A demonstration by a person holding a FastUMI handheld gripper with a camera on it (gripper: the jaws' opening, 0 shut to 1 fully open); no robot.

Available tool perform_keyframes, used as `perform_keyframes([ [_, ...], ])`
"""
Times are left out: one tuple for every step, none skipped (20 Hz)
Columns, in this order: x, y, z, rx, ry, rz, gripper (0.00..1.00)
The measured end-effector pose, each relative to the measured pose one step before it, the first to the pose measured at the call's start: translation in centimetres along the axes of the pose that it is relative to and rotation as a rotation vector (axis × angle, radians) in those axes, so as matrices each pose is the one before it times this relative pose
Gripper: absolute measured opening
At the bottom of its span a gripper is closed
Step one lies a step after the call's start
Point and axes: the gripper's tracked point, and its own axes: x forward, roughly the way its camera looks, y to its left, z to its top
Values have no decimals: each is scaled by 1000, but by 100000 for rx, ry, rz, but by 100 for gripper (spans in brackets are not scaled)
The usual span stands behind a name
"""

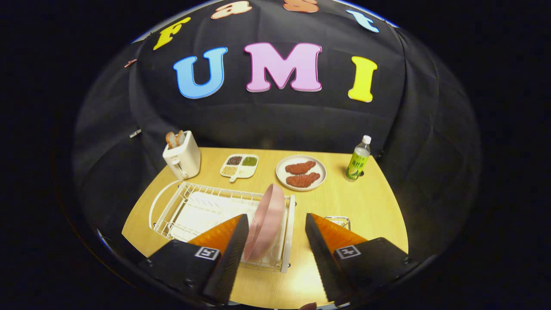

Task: Take the plate from the dish rack, then take the spoon from the basket and place it into the plate.

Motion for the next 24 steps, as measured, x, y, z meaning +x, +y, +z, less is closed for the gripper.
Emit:
perform_keyframes([
  [1103, 201, -545, 640, 3650, -1465, 68],
  [835, 238, -688, 1172, 3922, -2529, 64],
  [822, 386, -617, 769, 2521, -1929, 62],
  [934, 19, -197, -900, 1533, -3285, 61],
  [986, -473, 4, -2943, 442, -5318, 55],
  [560, -212, -175, -2814, 1075, -4047, 50],
  [581, 474, -304, -1658, 1735, -2140, 47],
  [688, 42, -326, -316, 1802, -2195, 44],
  [164, 26, -103, 269, 886, -1776, 40],
  [290, -617, -114, -112, 313, -3354, 37],
  [132, -575, -54, 617, 1254, -3138, 34],
  [34, -177, -270, 85, 1367, -2113, 31],
  [24, -17, 79, 408, 572, -717, 27],
  [-113, -70, 351, -335, -64, -363, 24],
  [-253, -156, 467, -135, -365, 76, 22],
  [-138, -9, 600, -310, -644, 268, 21],
  [-184, -208, 613, -1564, -756, -405, 21],
  [-104, -151, 486, -2098, -671, -404, 21],
  [-103, -115, 502, -2593, -1176, -621, 21],
  [-170, -274, 585, -3337, -2203, -1471, 21],
  [-338, -549, 422, -3405, -1946, -2447, 21],
  [-63, -131, 884, -2888, -3282, 467, 21],
  [-522, 157, 323, -1694, -1477, 979, 18],
  [-534, 204, 235, 796, -1351, 1769, 18],
])
